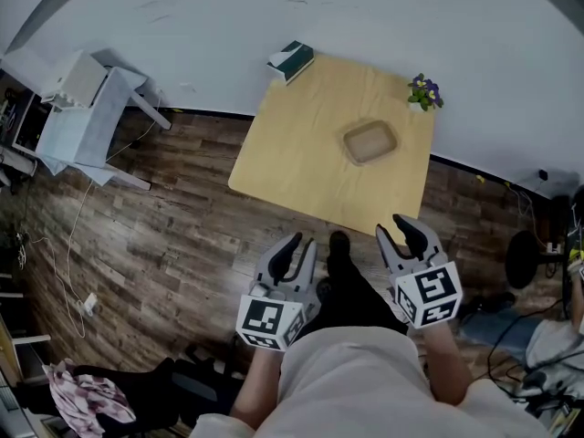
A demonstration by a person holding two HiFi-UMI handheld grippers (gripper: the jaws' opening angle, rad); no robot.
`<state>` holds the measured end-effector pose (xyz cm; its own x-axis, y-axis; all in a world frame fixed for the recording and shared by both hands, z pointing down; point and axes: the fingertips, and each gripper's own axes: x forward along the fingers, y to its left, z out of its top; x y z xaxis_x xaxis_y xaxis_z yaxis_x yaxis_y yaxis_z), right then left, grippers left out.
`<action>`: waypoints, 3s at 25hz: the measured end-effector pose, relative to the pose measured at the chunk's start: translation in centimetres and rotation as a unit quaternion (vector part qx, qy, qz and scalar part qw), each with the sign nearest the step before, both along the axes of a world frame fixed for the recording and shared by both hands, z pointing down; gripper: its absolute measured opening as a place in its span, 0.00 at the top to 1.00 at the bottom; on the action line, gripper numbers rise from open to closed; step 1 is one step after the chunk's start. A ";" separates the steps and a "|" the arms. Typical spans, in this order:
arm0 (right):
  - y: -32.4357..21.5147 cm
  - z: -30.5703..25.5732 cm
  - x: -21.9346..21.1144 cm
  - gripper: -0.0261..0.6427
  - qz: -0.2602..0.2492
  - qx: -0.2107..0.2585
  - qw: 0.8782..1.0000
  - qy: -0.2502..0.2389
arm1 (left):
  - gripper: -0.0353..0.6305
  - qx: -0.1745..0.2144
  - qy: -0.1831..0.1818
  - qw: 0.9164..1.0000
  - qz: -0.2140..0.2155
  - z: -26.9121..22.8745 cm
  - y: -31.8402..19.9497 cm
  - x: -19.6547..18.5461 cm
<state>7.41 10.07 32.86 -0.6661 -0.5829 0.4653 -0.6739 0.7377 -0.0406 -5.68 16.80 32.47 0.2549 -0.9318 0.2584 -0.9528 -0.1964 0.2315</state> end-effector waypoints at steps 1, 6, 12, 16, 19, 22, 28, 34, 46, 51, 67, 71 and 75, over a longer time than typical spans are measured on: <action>-0.3 0.2 -0.1 0.75 0.001 -0.002 1.000 0.001 | 0.83 -0.003 0.001 1.000 0.001 0.2 -0.3 0.0; -2.1 1.1 -1.1 0.74 0.002 -0.011 1.000 0.006 | 0.83 -0.010 -0.003 1.000 0.012 0.2 -2.4 0.0; -5.6 2.0 -2.2 0.74 0.005 -0.014 1.000 0.022 | 0.83 -0.015 -0.009 0.999 0.027 0.3 -6.1 -0.3; -8.5 2.8 -2.9 0.73 0.013 -0.035 0.999 0.030 | 0.83 -0.021 -0.016 0.999 0.033 0.4 -9.0 -0.9; -10.5 3.4 -3.4 0.73 0.012 -0.044 0.998 0.038 | 0.83 -0.026 -0.017 0.999 0.033 0.5 -11.1 -1.3; -12.5 4.0 -4.0 0.73 0.010 -0.050 0.998 0.042 | 0.83 -0.030 -0.021 0.999 0.036 0.7 -13.2 -1.5; -15.4 5.1 -4.9 0.73 -0.002 -0.067 0.997 0.049 | 0.83 -0.040 -0.021 0.998 0.031 1.4 -16.3 -1.8; -17.2 6.7 -5.6 0.73 -0.018 -0.075 0.995 0.061 | 0.83 -0.049 -0.024 0.998 0.028 2.5 -18.2 -1.6; -17.2 9.8 -7.0 0.75 -0.031 -0.100 0.990 0.092 | 0.83 -0.073 -0.026 0.997 0.031 3.9 -19.9 -1.9; -18.0 11.1 -7.4 0.75 -0.023 -0.105 0.988 0.110 | 0.83 -0.084 -0.025 0.995 0.050 4.9 -20.8 -2.3; -19.2 14.8 -9.4 0.77 0.016 -0.134 0.978 0.159 | 0.83 -0.121 -0.024 0.986 0.113 8.5 -24.3 -5.5; -19.4 15.9 -10.1 0.77 0.025 -0.133 0.975 0.178 | 0.83 -0.127 -0.022 0.983 0.130 9.3 -24.7 -6.1; -19.5 17.1 -10.5 0.77 0.032 -0.130 0.970 0.204 | 0.83 -0.130 -0.014 0.982 0.140 9.8 -24.9 -6.9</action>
